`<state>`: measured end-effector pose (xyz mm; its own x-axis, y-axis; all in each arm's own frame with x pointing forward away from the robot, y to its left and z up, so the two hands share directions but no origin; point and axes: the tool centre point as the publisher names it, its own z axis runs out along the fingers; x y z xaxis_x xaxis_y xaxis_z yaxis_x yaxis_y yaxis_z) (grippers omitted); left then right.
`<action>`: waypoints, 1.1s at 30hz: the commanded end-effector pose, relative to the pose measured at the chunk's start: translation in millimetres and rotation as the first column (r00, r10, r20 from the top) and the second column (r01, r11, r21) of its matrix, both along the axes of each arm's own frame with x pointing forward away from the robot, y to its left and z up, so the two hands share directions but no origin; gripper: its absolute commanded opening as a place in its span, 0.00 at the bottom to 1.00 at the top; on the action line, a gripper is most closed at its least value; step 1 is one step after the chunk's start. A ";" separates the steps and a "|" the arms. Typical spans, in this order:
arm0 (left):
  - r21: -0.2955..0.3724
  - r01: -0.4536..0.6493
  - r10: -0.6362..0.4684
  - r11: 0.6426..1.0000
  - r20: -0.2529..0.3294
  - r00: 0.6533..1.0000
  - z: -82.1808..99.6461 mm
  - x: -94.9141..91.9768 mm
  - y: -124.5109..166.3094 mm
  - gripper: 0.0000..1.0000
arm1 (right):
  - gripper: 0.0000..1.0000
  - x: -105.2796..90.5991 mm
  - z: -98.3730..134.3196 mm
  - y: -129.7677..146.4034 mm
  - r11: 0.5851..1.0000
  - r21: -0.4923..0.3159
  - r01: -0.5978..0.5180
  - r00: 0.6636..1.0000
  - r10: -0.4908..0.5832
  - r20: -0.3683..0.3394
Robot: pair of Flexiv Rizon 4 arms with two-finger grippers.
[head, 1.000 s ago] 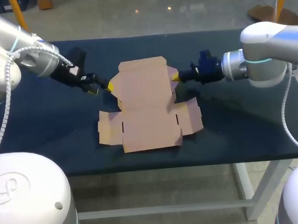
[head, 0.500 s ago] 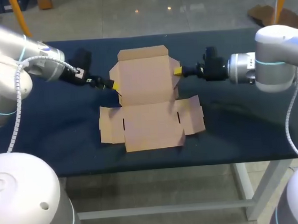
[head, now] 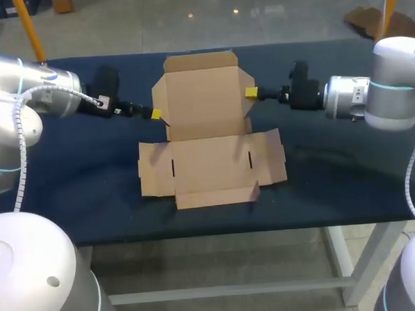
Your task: Assemble the packaging by folding the flat box into shape, placing the metal phone stand inside, and closing the box properly
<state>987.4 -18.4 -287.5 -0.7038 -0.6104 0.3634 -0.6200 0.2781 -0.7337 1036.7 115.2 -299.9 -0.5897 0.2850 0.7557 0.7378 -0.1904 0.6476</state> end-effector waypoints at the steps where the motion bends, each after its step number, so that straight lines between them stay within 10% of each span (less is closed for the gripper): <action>1: -0.046 0.022 -0.020 0.999 0.047 0.999 -3.4 10.5 -3.5 1.00 | 0.00 -3.1 2.2 -2.3 1.000 0.031 0.000 0.999 -0.001 0.034; 33: -0.264 0.279 -0.225 0.923 0.216 0.950 24.1 51.3 -66.2 0.96 | 0.00 4.4 30.3 12.2 0.989 0.146 -0.036 0.976 0.004 0.217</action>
